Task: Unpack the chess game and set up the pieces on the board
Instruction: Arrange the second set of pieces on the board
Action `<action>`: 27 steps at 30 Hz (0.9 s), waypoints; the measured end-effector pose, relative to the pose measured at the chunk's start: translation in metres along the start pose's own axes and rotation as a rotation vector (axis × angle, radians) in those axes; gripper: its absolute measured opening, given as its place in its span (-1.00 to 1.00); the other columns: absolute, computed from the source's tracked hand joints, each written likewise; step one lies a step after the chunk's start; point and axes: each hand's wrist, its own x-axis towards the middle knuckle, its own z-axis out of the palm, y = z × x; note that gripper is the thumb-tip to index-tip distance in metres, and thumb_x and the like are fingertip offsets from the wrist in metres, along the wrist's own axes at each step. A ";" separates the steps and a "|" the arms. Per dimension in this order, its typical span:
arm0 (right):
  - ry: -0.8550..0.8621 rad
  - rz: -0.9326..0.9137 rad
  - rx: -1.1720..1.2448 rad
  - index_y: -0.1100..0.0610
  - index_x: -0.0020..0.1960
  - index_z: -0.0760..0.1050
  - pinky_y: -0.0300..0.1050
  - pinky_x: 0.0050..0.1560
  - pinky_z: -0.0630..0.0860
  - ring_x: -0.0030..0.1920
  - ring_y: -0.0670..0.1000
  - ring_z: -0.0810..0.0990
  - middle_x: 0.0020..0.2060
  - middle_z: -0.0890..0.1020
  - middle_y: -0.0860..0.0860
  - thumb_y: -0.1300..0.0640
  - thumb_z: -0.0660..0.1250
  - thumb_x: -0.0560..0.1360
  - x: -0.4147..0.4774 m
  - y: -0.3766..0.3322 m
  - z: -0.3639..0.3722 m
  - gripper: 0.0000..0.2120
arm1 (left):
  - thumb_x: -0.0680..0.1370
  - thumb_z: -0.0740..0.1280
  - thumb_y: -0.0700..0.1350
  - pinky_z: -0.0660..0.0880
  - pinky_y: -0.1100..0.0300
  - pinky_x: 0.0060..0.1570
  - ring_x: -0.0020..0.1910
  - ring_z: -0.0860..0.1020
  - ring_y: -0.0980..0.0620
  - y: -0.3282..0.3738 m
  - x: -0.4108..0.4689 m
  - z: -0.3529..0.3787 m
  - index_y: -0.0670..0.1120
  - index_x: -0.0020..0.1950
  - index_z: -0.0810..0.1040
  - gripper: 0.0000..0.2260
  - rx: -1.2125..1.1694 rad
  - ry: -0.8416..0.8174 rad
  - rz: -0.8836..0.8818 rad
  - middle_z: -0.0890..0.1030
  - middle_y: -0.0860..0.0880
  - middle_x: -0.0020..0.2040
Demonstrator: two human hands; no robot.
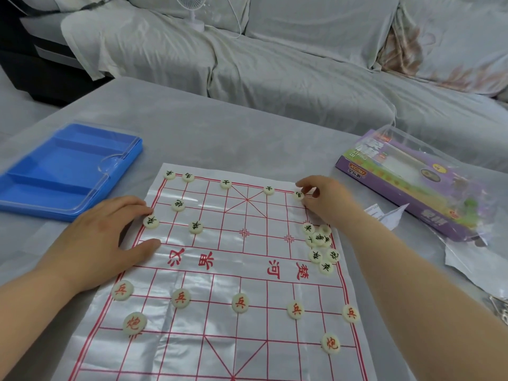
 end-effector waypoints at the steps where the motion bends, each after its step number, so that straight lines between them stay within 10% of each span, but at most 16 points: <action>1: -0.004 -0.002 0.030 0.07 0.24 0.45 -0.26 -0.04 0.33 -0.05 -0.09 0.40 0.07 0.54 -0.02 0.29 0.23 0.49 0.000 0.001 0.000 -0.66 | 0.37 0.38 0.11 0.30 0.04 0.28 0.29 0.35 0.00 0.000 0.000 0.000 0.01 0.33 0.38 -0.44 -0.004 0.003 0.001 0.37 0.03 0.34; 18: 0.074 0.093 -0.014 0.16 0.13 0.50 -0.17 0.02 0.35 0.13 0.07 0.46 0.09 0.53 0.09 0.10 0.31 0.48 0.000 0.002 0.004 -0.75 | 0.35 0.39 0.10 0.32 0.02 0.26 0.27 0.37 -0.02 -0.004 0.002 0.004 -0.01 0.31 0.41 -0.45 -0.004 0.031 0.016 0.41 0.02 0.32; 27: 0.085 0.040 0.081 0.13 0.10 0.51 -0.30 -0.27 0.30 -0.27 -0.12 0.39 -0.08 0.52 -0.03 0.14 0.31 0.48 -0.020 0.008 -0.015 -0.80 | 0.36 0.37 0.12 0.32 0.01 0.26 0.28 0.36 -0.02 -0.006 0.003 0.004 -0.01 0.32 0.39 -0.44 0.014 0.012 0.019 0.40 0.02 0.32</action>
